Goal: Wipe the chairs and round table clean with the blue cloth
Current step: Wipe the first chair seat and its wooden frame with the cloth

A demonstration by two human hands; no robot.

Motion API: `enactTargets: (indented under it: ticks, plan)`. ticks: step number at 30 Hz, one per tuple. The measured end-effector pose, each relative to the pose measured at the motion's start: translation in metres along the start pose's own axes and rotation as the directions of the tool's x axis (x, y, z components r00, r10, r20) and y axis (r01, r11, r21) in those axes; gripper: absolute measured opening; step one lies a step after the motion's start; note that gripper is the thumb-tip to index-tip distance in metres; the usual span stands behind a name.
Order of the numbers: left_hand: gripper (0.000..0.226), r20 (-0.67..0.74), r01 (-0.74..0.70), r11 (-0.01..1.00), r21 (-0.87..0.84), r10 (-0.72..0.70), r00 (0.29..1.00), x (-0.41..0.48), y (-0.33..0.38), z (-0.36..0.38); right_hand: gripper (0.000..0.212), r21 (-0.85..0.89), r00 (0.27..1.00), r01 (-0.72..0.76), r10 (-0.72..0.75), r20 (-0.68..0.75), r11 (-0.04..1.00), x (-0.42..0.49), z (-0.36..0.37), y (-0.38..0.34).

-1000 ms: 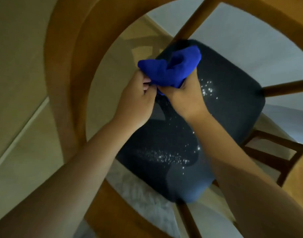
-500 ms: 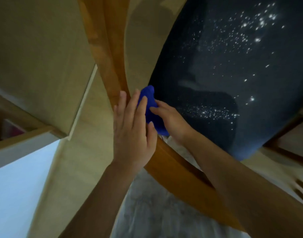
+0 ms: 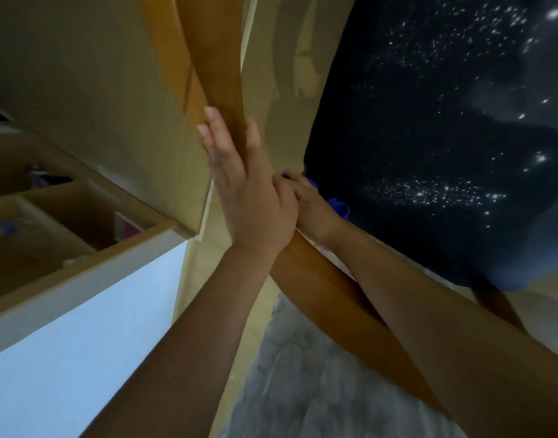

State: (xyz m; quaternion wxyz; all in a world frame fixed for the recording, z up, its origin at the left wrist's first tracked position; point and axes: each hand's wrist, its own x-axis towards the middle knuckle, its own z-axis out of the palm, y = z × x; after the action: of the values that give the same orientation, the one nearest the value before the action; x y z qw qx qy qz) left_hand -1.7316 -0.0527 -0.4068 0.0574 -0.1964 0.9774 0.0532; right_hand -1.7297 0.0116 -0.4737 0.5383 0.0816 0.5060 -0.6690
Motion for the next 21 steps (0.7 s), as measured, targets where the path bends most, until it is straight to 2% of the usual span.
enactTargets:
  ticks: [3, 5, 10, 13, 16, 21]
  plan:
    - [0.043, 0.051, -0.004, 0.999, 0.034, 0.003, 0.999, 0.003, -0.001, 0.0, 0.017, -0.077, 0.997, 0.058, -0.062, -0.051, 0.995, 0.014, -0.001, 0.014]
    - [0.036, 0.078, -0.008, 0.999, 0.045, 0.004, 0.997, 0.004, 0.0, 0.001, 0.025, -0.069, 0.992, 0.037, -0.045, -0.12, 0.997, 0.026, -0.004, 0.018]
    - [0.02, 0.069, -0.025, 0.996, 0.088, 0.019, 0.997, 0.006, 0.0, 0.002, 0.013, -0.059, 0.976, -0.049, 0.035, -0.217, 0.997, 0.049, -0.009, 0.017]
    - [0.016, 0.07, -0.02, 0.997, 0.077, 0.014, 0.997, 0.004, -0.001, 0.0, 0.008, 0.056, 0.993, -0.061, 0.067, -0.097, 0.997, 0.032, -0.009, 0.009]
    - [0.016, 0.083, -0.017, 0.997, 0.071, 0.011, 0.996, 0.003, -0.001, -0.003, 0.013, 0.082, 0.998, -0.067, 0.067, 0.004, 0.994, 0.002, -0.008, -0.006]
    - [0.018, 0.059, -0.042, 0.999, 0.029, 0.041, 0.997, 0.003, -0.001, -0.005, 0.025, 0.202, 0.991, -0.13, 0.123, 0.046, 0.971, -0.03, -0.009, -0.009]
